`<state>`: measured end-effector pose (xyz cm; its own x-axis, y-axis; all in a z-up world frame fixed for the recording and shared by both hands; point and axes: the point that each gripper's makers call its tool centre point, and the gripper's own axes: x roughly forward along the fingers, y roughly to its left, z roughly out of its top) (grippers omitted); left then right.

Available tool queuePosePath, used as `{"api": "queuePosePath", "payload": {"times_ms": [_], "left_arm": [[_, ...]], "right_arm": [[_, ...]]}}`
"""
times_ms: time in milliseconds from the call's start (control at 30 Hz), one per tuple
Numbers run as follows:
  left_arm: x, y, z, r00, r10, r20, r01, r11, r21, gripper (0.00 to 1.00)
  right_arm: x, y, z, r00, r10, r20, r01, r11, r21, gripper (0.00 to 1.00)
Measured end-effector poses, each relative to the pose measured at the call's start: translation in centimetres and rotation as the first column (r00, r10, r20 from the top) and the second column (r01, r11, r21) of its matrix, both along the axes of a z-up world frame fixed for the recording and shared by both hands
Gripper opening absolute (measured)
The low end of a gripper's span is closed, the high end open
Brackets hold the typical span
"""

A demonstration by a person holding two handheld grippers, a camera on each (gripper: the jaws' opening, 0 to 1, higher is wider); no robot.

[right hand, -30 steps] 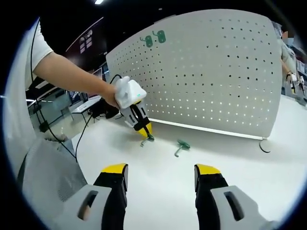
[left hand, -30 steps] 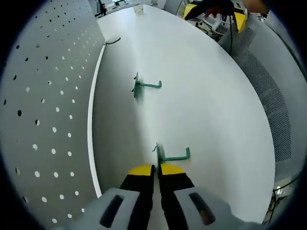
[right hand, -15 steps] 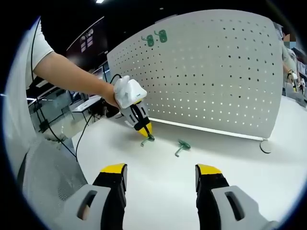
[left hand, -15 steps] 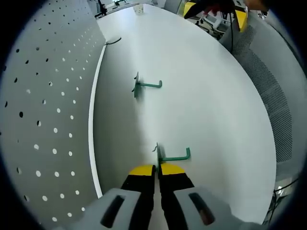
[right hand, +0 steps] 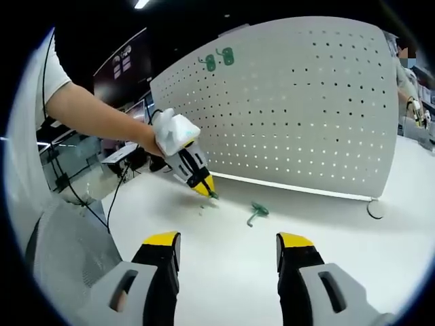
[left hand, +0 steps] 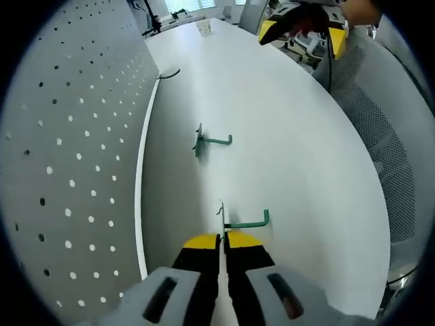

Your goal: Insert the hook assembly into the mounting plate slot until the hook locks in place.

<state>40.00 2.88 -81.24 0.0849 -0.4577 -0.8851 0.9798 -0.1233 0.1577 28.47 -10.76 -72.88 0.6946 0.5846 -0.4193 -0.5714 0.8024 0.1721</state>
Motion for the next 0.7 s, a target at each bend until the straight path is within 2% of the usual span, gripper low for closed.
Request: {"api": "queuePosePath", "payload": {"times_ms": [333, 700], "left_arm": [[0.3, -0.5, 1.2, 0.999, 0.038, 0.019, -0.036, 0.997, -0.069, 0.02], [0.2, -0.9, 3.0, 0.995, 0.102, 0.019, -0.096, 0.977, -0.19, 0.02]], "right_arm": [[0.0, 0.1, 0.1, 1.0, 0.005, 0.007, -0.005, 1.0, 0.001, 0.55], [0.0, 0.2, 0.3, 1.0, 0.006, 0.009, -0.006, 1.0, 0.013, 0.55]]}}
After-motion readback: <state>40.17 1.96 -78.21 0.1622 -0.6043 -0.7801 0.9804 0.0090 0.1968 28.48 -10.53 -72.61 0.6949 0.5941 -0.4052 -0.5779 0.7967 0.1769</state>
